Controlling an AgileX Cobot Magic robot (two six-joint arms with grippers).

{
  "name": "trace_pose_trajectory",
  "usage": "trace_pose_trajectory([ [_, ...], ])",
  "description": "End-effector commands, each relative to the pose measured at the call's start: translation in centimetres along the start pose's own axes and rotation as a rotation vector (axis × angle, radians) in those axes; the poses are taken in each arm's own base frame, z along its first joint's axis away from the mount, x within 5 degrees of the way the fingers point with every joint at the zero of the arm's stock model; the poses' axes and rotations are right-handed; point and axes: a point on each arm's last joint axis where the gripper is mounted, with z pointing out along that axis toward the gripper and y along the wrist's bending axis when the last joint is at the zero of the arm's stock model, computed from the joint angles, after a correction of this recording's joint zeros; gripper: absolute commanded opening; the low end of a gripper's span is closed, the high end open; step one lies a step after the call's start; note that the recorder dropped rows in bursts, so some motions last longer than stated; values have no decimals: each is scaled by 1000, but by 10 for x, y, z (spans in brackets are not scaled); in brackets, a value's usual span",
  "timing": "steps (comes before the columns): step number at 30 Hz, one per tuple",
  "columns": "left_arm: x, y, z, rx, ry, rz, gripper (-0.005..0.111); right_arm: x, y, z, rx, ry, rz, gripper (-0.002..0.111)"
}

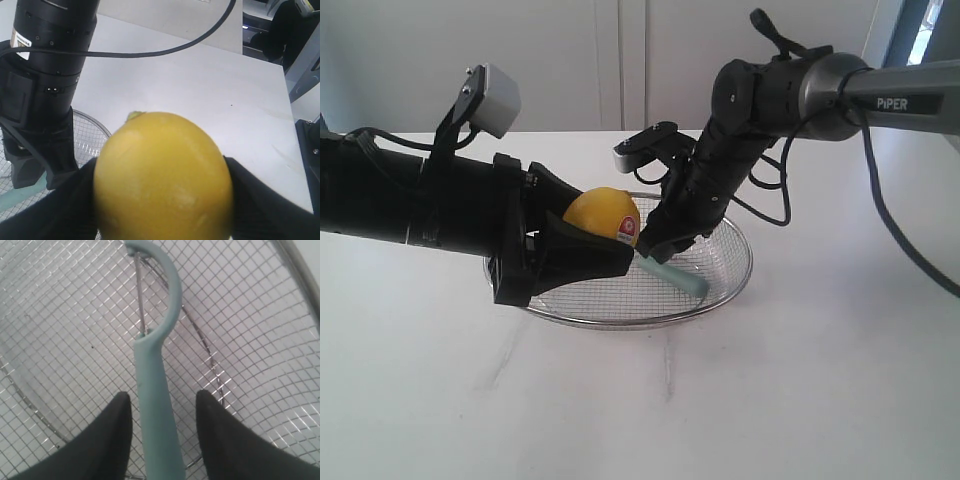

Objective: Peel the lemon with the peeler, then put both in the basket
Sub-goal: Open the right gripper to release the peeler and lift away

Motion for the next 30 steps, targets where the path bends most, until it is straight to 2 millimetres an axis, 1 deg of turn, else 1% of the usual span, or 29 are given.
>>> trace_pose_trajectory([
  [1,-3,-4,0,16,-32,-17,0,-2,-1,0,5,-16,2,41],
  [8,-3,-4,0,16,-32,-17,0,-2,-1,0,5,-16,2,41],
  [12,-3,-4,0,16,-32,-17,0,-4,-1,-5,12,-24,-3,41],
  [14,-3,-4,0,16,-32,-17,0,-6,0,-15,20,-46,-7,41],
  [17,-3,-4,0,16,-32,-17,0,-10,1,-39,56,-76,-37,40],
  [19,-3,-4,0,16,-32,-17,0,-10,3,-51,64,-84,-37,33],
  [22,-3,-4,0,16,-32,-17,0,-11,6,-66,66,-99,-2,18],
  [26,-3,-4,0,14,-31,-16,0,-9,9,-80,59,-91,80,0],
  [30,-3,-4,0,14,-31,-16,0,-6,12,-83,43,-59,116,0],
])
